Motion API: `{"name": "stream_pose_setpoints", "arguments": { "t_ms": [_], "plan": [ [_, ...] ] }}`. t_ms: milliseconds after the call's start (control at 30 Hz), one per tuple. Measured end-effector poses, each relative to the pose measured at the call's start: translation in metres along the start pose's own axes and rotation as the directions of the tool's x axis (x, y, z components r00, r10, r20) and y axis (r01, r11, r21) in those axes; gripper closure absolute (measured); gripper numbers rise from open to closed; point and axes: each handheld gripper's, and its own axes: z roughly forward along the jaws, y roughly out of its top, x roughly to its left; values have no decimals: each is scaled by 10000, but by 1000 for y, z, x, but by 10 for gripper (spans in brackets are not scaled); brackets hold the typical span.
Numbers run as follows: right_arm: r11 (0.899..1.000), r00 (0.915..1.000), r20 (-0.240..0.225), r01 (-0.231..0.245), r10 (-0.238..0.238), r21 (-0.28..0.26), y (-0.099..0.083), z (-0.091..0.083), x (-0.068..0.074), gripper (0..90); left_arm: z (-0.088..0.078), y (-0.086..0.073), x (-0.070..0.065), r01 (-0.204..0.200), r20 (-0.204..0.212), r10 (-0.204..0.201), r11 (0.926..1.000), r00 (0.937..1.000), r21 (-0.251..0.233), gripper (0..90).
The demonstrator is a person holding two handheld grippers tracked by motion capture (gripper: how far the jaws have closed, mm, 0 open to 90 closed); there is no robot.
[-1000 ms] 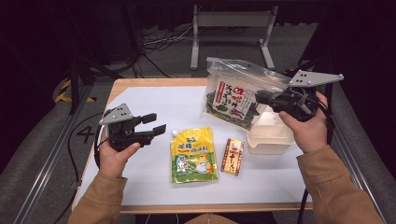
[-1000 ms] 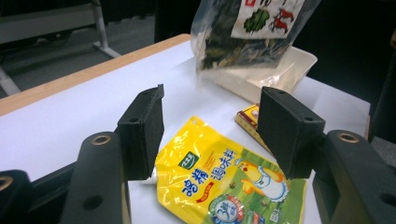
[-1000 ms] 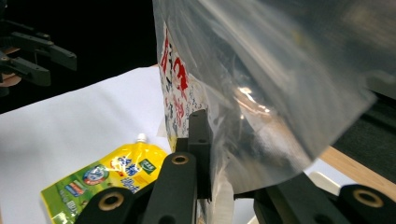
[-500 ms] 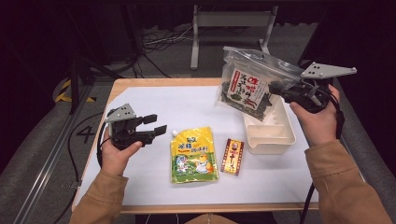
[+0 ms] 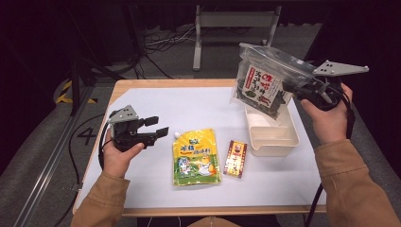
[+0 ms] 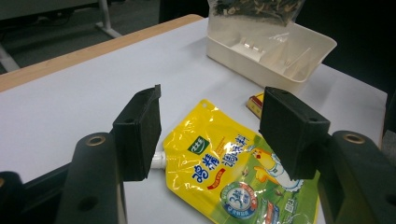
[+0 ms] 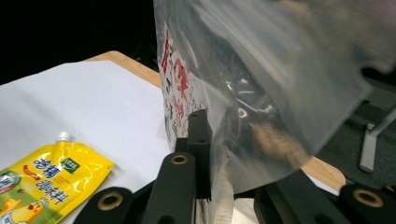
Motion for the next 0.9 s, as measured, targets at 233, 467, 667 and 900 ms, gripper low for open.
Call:
{"name": "stream_pose_setpoints", "arguments": {
  "t_ms": [233,467,667,900],
  "plan": [
    [9993,9992,377,-178,166,317,-7,5,-11,814,1,-1,1,34,-45,-34,10000,10000,71,401],
    [9967,9951,735,-688,654,439,-13,7,-22,809,3,-2,2,46,-17,-46,9998,10000,173,399],
    [9934,9912,1126,-795,700,829,-20,11,-27,807,4,-2,2,104,24,-105,9998,9999,188,398],
    [9890,9896,1324,-741,570,1280,-25,18,-28,805,5,-3,2,91,28,-91,9996,10000,275,397]
  ]
}}
